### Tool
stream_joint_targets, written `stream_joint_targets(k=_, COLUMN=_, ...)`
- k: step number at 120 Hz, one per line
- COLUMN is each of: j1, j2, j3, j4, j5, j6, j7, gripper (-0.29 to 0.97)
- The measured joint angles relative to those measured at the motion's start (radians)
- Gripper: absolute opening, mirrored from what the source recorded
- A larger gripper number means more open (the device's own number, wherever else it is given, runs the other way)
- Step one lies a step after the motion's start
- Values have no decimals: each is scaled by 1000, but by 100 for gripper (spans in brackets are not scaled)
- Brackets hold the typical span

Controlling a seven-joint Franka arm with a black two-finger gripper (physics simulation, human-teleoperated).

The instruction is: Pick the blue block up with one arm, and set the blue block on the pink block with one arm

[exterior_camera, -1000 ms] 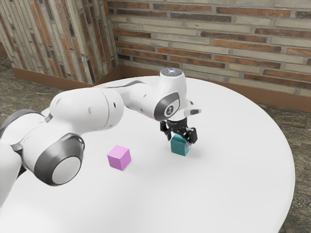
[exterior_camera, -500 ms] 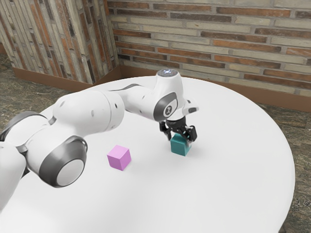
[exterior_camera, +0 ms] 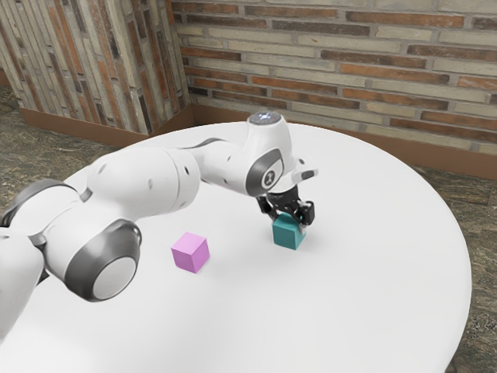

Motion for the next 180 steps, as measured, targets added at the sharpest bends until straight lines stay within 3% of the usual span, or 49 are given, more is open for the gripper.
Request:
stream_joint_targets(k=54, j1=-8, j2=-67, j3=1, j4=-53, j5=18, j6=11, j7=-37, gripper=29)
stream_joint_targets(k=82, j1=-3, j2=-305, j3=2, j4=-337, j5=33, j6=22, j7=-55, gripper=28)
stream_joint_targets(k=120, j1=5, j2=-540, j3=3, j4=-630, j5=87, j6=71, j7=-75, gripper=27)
stream_joint_targets(k=180, j1=51, j2=-673, j3=63, j4=-820, j5=202, j6=96, j7=-76, gripper=28)
